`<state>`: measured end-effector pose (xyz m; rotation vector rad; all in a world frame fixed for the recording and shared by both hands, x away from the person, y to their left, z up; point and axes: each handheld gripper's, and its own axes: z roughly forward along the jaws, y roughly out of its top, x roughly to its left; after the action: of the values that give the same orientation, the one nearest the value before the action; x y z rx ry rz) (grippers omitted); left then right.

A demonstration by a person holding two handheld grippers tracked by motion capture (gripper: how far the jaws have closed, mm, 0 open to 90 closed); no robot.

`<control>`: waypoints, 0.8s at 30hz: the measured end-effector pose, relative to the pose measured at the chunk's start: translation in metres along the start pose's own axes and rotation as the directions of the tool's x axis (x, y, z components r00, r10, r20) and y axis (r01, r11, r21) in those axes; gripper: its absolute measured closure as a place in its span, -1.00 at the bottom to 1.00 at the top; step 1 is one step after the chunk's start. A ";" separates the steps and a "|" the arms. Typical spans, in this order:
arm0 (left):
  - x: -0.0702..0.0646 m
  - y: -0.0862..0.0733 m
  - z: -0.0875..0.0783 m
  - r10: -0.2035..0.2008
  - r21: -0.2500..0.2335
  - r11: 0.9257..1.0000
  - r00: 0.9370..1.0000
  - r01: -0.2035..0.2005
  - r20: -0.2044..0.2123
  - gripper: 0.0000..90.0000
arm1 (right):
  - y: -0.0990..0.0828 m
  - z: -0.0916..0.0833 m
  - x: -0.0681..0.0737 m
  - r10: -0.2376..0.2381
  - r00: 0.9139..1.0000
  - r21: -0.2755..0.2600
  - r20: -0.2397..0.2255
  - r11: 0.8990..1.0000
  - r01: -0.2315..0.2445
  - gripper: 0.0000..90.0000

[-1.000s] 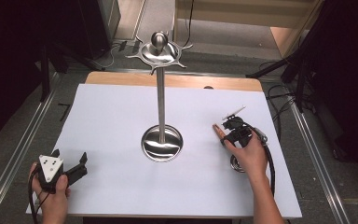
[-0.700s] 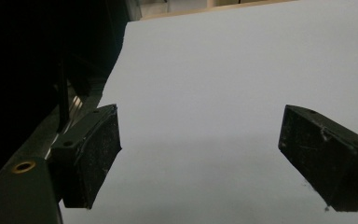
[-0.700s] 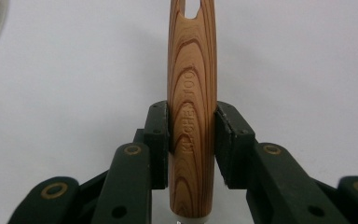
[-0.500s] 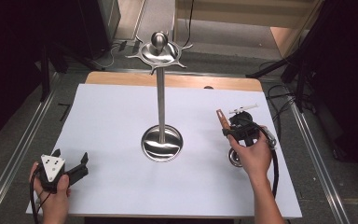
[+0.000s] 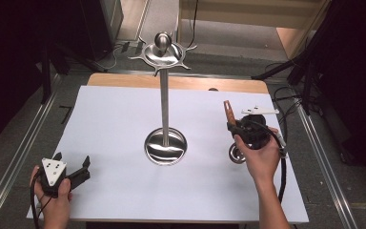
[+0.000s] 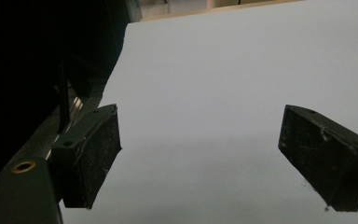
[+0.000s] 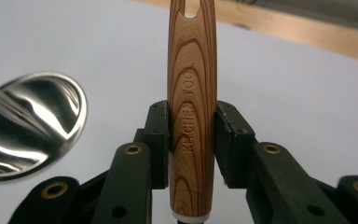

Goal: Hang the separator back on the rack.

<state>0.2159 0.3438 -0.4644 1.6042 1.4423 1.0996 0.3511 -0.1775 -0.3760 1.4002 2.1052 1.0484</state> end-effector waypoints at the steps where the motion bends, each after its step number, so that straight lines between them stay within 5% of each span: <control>1: 0.000 0.000 0.000 0.000 0.002 1.000 1.000 0.000 -0.001 -0.69 | 0.000 -0.002 0.001 -0.008 1.000 -0.025 -0.003 1.000 0.008 0.55; 4: 0.000 0.000 0.000 0.000 0.003 1.000 1.000 0.000 0.000 -0.69 | 0.001 -0.009 0.007 -0.029 1.000 -0.113 0.005 0.993 0.029 0.55; 5: 0.000 0.000 0.000 0.002 0.003 1.000 1.000 -0.002 0.001 -0.69 | 0.000 -0.014 0.010 -0.039 0.999 -0.200 0.011 0.979 0.041 0.55; 6: 0.000 0.000 0.000 0.001 0.002 1.000 1.000 -0.001 0.001 -0.69 | 0.000 -0.016 0.011 -0.039 0.999 -0.232 0.001 0.972 0.038 0.55; 7: 0.000 0.000 0.000 0.001 0.002 1.000 1.000 -0.001 0.001 -0.69 | 0.000 -0.016 0.011 -0.039 0.999 -0.232 0.001 0.972 0.038 0.55; 10: 0.000 0.000 0.000 0.001 -0.001 1.000 1.000 -0.001 -0.001 -0.69 | 0.001 -0.025 0.020 -0.065 0.998 -0.333 -0.002 0.941 0.060 0.55; 12: 0.000 0.000 0.000 0.001 -0.001 1.000 1.000 -0.001 -0.001 -0.69 | 0.001 -0.026 0.021 -0.068 0.998 -0.354 -0.014 0.934 0.059 0.55; 13: 0.000 0.000 0.000 0.001 -0.001 1.000 1.000 -0.001 0.000 -0.69 | 0.000 -0.028 0.025 -0.082 0.997 -0.405 -0.012 0.911 0.071 0.55; 15: 0.000 0.000 0.000 0.001 0.000 1.000 1.000 -0.001 -0.001 -0.69 | 0.000 -0.030 0.027 -0.089 0.996 -0.455 0.003 0.887 0.081 0.55; 21: 0.000 0.000 0.000 0.004 0.001 1.000 1.000 -0.004 -0.001 -0.69 | 0.000 -0.037 0.029 -0.079 0.996 -0.539 -0.037 0.841 0.046 0.55; 24: -0.001 0.000 0.000 0.004 0.001 1.000 1.000 -0.004 -0.001 -0.69 | 0.000 -0.039 0.030 -0.083 0.995 -0.591 -0.061 0.806 0.031 0.55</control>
<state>0.2158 0.3432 -0.4645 1.6082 1.4409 1.1028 0.3116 -0.1643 -0.3492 0.9833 1.6315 1.5846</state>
